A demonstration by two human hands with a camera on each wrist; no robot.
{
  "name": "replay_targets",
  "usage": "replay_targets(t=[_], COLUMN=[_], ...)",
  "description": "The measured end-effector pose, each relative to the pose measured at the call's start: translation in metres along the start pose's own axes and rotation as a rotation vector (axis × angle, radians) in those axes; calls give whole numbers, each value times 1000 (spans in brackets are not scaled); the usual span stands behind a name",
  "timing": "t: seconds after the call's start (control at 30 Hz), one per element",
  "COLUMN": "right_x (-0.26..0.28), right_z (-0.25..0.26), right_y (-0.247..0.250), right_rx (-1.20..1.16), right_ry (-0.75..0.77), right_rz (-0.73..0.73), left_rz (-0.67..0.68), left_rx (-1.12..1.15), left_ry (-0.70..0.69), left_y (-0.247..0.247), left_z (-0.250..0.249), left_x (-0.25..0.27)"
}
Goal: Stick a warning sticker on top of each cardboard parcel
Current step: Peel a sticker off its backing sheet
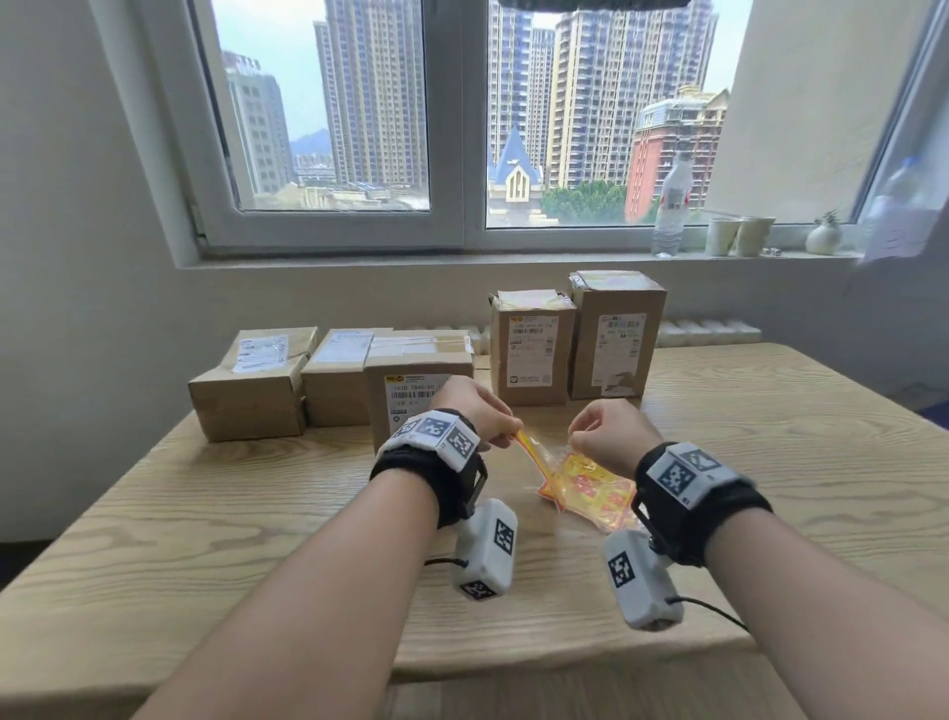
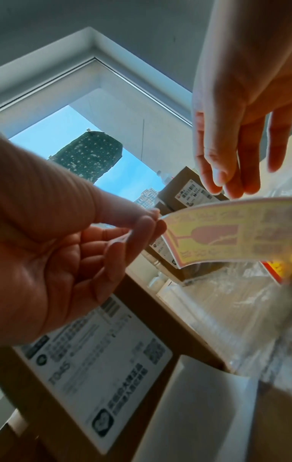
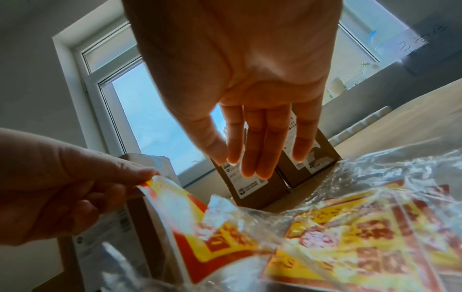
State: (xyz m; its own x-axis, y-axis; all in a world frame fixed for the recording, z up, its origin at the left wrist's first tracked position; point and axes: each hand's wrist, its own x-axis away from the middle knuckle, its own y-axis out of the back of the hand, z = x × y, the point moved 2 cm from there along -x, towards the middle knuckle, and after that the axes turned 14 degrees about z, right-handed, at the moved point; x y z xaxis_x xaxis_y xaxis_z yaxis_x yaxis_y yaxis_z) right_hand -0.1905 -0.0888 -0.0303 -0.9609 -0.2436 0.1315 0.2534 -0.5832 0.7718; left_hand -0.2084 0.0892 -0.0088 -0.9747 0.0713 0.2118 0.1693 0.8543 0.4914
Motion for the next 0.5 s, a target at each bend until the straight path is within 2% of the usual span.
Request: replay_targets(t=[0.13,0.23,0.33,0.5], right_x=[12,22,29,32], right_z=[23,41,57,68], right_y=[6,8,3,-2], right_rx=[-80,-104,-54,-5], right_ry=[164,306,391,468], right_rz=[-72,-31,16,-151], left_rz=[-63,-94,-59,52], left_rx=[110,229,336,448], left_ry=[-63,-103,-145,-179], left_y=[17,29,36,38], left_z=[-3,-4,-5,-3], left_x=[13,25,35,46])
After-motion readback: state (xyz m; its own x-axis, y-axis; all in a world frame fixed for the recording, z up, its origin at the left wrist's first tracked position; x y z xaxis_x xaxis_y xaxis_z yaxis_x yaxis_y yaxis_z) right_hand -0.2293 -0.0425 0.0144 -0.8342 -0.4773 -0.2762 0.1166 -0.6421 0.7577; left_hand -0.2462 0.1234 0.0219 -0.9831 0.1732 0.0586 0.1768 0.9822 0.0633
